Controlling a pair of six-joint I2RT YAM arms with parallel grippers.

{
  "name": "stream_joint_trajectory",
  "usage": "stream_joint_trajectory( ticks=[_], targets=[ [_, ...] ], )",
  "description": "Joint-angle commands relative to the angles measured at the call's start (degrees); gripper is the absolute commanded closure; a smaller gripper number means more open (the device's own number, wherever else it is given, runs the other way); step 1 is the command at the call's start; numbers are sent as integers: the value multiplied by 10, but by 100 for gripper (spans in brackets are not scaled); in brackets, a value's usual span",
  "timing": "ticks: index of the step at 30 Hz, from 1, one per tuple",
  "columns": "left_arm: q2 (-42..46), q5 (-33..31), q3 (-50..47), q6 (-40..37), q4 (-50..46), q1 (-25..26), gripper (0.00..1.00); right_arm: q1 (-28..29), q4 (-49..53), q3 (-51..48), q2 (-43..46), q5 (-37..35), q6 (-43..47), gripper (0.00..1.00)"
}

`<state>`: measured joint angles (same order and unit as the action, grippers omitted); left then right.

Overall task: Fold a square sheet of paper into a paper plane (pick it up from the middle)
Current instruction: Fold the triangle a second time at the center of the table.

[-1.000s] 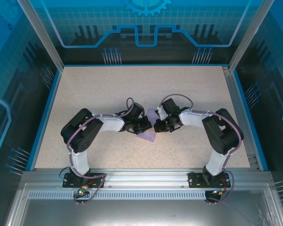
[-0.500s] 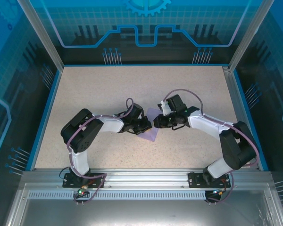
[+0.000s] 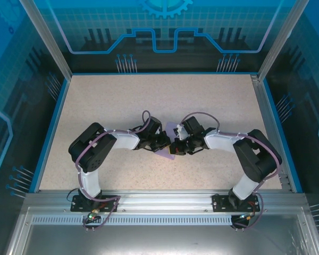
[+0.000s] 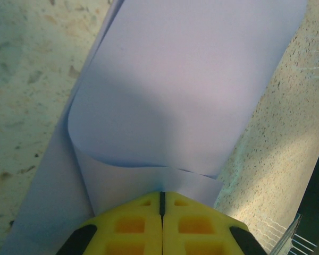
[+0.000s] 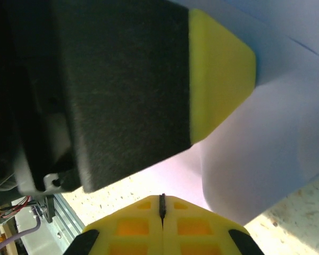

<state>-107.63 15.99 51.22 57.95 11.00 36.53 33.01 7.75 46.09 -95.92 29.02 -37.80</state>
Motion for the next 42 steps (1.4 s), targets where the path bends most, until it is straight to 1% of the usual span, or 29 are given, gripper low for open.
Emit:
stream_joint_trajectory(
  ticks=[1, 10, 14, 18, 26, 31, 35, 42],
  targets=[
    [-22, -13, -15, -14, -52, 4, 95, 6, -21, -1, -22, 19, -17, 100],
    [-19, -12, -23, -14, -53, 5, 95, -8, -23, -16, -49, 27, -11, 99],
    [-20, -14, -24, -11, -50, 5, 95, -11, -37, -38, -55, 55, -11, 97],
    [-20, -17, -27, -8, -51, 6, 95, -18, -44, -54, -52, 62, -11, 96],
    [-21, -14, -30, -6, -45, 6, 95, -29, -55, -44, -18, 91, -31, 96],
    [-24, -13, -30, -4, -41, 8, 95, -29, -37, -34, -42, 76, -24, 97],
    [-27, -12, -29, 0, -40, 7, 95, -29, -43, -61, -69, 73, -23, 97],
    [-22, -19, -30, 0, -44, 7, 95, -29, -43, -107, -38, 84, -17, 97]
  ],
)
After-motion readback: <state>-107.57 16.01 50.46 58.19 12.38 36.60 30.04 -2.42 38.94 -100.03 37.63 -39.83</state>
